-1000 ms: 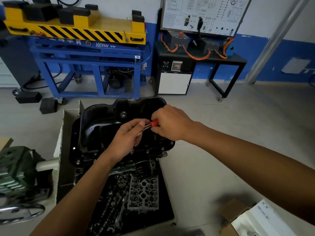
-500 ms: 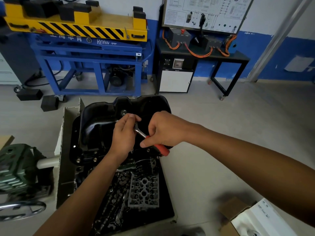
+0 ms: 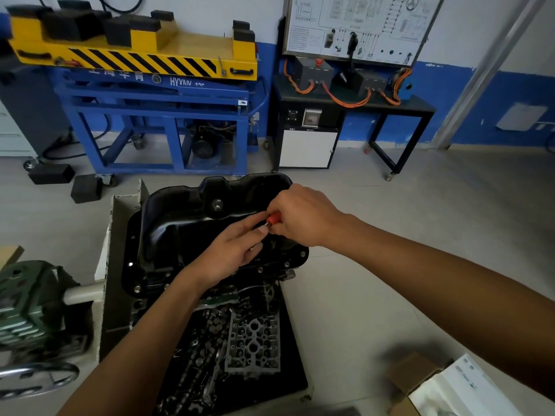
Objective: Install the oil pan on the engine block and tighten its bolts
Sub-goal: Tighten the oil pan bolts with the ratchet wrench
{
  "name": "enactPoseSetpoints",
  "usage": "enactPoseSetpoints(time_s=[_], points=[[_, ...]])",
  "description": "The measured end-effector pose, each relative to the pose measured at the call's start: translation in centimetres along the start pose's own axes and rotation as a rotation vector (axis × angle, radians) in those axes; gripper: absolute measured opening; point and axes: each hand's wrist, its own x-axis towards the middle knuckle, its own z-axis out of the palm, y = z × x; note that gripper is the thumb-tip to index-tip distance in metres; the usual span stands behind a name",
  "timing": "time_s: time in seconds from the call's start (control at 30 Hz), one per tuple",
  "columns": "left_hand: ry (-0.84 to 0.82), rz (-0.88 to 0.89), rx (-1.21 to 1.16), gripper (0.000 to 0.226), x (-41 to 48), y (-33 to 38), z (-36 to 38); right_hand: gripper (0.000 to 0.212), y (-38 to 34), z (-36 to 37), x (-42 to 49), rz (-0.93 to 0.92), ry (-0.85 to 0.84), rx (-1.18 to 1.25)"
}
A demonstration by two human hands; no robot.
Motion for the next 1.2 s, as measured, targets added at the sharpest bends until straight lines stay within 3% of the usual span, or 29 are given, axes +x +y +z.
enactPoseSetpoints(time_s=[0.13, 0.27, 0.37, 0.53, 0.7, 0.9, 1.1, 1.2], points=[[-0.016, 0.024, 0.011, 0.040, -0.3, -0.2, 0.2, 0.013, 0.0, 0.2, -0.2, -0.022, 0.036, -0.013], [0.276, 0.043, -0.042, 0.027, 0.0, -0.9, -0.2, 0.025, -0.2, 0.1, -0.8, 0.006, -0.010, -0.036], [0.407, 0.058, -0.027, 0.026, 0.4, -1.2, -0.6, 0.037, -0.8, -0.4, -1.3, 0.009, -0.100, 0.049], [0.474, 0.093, 0.020, 0.028, 0.8, -1.1, 0.0, 0.056, -3.5, 0.1, -2.2, -0.055, -0.305, 0.238], [0.471, 0.071, 0.012, 0.034, 0.7, -1.1, -0.1, 0.055, -3.9, 0.2, -2.3, -0.034, -0.290, 0.339], [0.422, 0.018, -0.041, 0.037, 0.8, -1.1, -0.4, 0.050, -2.6, -1.1, -2.2, -0.039, -0.200, 0.041], [0.198, 0.007, -0.061, 0.029, 0.4, -1.2, -0.8, 0.029, -1.2, -0.7, -1.6, -0.031, -0.083, -0.157], [0.039, 0.011, -0.122, 0.036, 0.0, -1.5, -0.9, 0.023, -1.0, -0.3, -1.3, -0.072, -0.023, -0.194]])
